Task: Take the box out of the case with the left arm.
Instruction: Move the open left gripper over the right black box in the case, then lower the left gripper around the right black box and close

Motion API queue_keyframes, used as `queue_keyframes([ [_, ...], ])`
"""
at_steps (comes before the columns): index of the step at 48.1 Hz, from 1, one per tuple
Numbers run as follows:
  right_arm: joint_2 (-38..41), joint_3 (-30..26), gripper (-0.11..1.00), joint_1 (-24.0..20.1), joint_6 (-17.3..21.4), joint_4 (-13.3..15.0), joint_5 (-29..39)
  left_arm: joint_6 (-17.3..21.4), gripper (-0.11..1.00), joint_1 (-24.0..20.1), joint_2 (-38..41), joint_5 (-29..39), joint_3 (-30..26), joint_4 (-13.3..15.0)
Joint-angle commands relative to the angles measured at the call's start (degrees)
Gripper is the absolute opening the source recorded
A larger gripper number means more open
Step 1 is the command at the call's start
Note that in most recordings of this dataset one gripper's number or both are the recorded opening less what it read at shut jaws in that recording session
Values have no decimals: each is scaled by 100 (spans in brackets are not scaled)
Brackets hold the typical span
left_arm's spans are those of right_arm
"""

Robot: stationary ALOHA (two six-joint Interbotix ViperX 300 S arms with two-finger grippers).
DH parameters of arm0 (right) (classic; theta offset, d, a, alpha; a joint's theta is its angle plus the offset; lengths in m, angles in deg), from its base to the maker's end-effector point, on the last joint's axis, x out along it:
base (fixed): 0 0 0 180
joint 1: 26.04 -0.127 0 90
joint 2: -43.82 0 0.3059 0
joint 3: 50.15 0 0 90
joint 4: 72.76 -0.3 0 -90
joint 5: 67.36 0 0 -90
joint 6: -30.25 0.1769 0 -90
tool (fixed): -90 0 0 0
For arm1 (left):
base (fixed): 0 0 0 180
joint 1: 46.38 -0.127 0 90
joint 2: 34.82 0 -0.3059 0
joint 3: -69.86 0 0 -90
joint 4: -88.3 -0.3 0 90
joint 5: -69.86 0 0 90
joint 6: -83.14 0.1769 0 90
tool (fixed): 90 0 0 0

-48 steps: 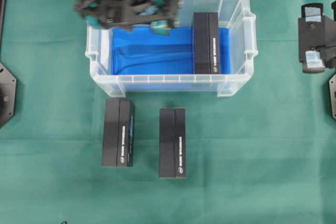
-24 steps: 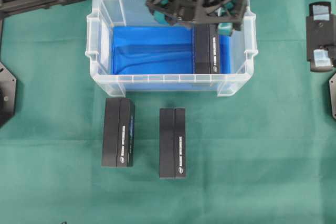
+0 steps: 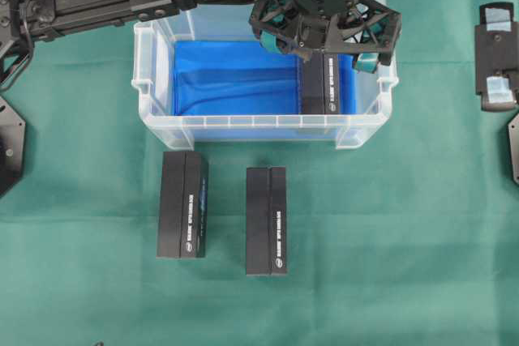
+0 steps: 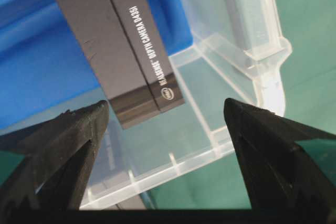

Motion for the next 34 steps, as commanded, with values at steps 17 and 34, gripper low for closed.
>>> queue_keyframes([
  [17, -26, -44, 0, 0, -26, 18, -26, -26, 93, -35, -114, 149, -149, 26],
  [34, -26, -44, 0, 0, -26, 18, -26, -18, 94, -35, -105, 62, -123, 26],
])
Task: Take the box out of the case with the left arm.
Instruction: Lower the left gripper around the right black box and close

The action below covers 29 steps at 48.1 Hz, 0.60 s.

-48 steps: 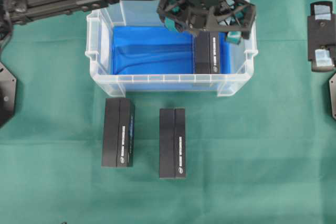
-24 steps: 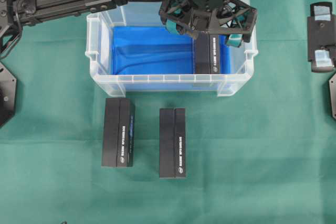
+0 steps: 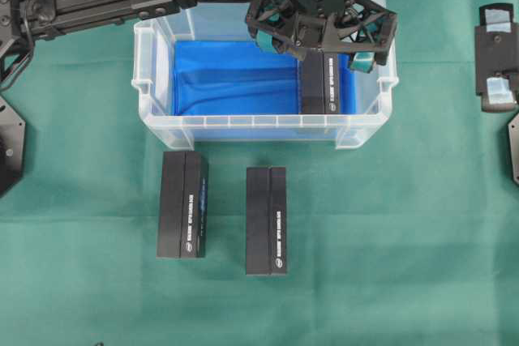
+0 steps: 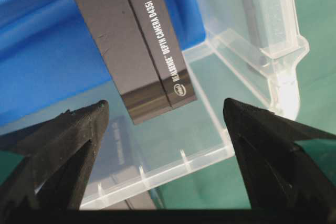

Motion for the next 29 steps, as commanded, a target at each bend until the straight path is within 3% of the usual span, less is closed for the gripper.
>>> queue_keyframes([
  [1, -26, -53, 0, 0, -9, 18, -26, 9, 94, -18, -105, -62, -123, 18],
  [29, -26, -53, 0, 0, 0, 9, -26, -26, 98, -18, -105, -176, -62, 18],
])
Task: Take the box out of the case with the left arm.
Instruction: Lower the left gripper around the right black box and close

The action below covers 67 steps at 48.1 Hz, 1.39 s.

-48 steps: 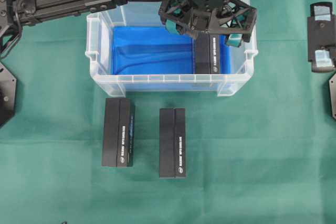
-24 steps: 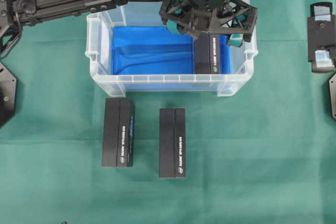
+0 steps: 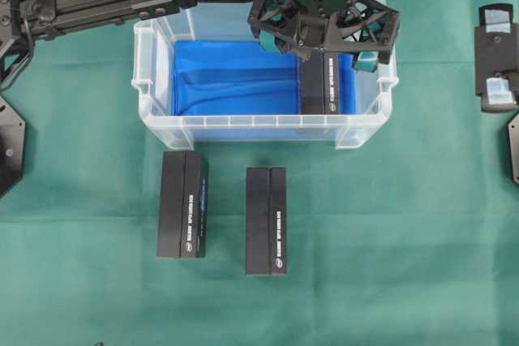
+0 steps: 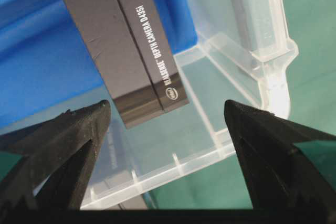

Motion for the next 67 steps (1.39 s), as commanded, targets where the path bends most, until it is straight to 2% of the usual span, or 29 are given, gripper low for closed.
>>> queue_keyframes([
  [1, -26, -62, 0, -9, 0, 9, -26, -18, 98, -18, -105, -53, -53, 9],
  [51, -26, -44, 0, -9, 9, 18, -26, -220, 98, -88, -123, -158, 220, -18],
  [67, -26, -26, 0, -9, 9, 18, -26, -334, 98, -97, -167, -642, 729, -105],
])
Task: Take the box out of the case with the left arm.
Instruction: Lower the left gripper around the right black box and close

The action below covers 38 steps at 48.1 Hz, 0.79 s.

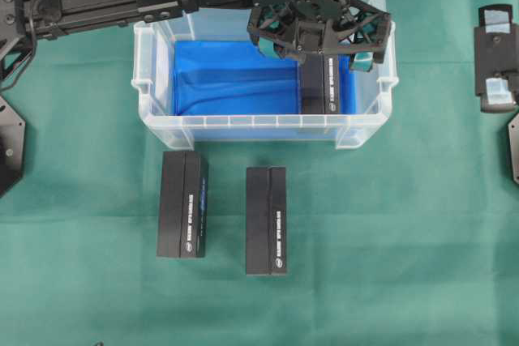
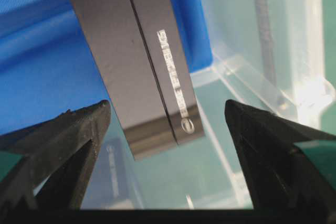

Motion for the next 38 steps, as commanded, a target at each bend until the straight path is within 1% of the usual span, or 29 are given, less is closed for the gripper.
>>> queue_keyframes([
  [1, -18, -44, 0, 0, 9, 9, -26, -18, 98, -35, -185, -158, 88, -26],
  [13, -70, 0, 0, 0, 9, 18, -26, -79, 98, -79, -272, -519, 554, -44],
  [23, -79, 0, 0, 0, 9, 9, -26, -79, 98, -114, -255, -896, 729, -44],
  [38, -79, 18, 0, 0, 9, 9, -26, -88, 98, -105, -237, -1037, 1063, -44],
])
